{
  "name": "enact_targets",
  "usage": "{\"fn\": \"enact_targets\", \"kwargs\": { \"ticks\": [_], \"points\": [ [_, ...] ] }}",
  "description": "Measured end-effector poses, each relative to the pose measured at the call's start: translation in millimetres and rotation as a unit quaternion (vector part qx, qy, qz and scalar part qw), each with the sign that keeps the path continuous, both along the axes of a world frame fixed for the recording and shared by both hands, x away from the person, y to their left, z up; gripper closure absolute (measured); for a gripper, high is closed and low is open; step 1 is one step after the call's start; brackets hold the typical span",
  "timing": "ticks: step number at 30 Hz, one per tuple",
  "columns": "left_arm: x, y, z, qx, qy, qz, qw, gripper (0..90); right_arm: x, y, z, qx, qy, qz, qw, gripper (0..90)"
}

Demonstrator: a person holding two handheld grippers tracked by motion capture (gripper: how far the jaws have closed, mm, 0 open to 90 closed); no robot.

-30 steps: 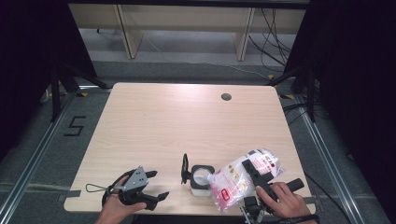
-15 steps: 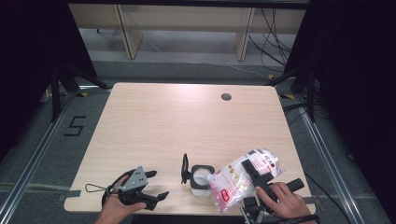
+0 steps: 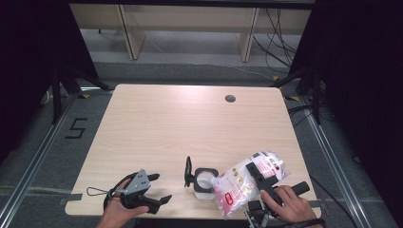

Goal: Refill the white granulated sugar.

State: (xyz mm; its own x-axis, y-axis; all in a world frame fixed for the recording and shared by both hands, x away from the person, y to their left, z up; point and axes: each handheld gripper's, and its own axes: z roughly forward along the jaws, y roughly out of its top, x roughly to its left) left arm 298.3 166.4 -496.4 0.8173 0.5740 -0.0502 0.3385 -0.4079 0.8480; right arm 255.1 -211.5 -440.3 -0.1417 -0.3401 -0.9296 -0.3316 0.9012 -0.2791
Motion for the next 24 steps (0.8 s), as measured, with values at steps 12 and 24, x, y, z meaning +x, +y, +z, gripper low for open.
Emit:
{"fn": "enact_targets", "kwargs": {
  "ticks": [12, 24],
  "points": [
    [-0.5, 0.0, 0.4, -0.003, 0.000, 0.002, 1.0000, 15.9, -0.3, 1.6, -0.8, -0.011, -0.003, -0.001, 0.9999, 44.1],
    [-0.2, 0.1, 0.3, -0.004, 0.000, 0.001, 1.0000, 15.9, -0.7, 1.5, 1.3, -0.011, -0.004, 0.002, 0.9999, 44.2]
  ]
}}
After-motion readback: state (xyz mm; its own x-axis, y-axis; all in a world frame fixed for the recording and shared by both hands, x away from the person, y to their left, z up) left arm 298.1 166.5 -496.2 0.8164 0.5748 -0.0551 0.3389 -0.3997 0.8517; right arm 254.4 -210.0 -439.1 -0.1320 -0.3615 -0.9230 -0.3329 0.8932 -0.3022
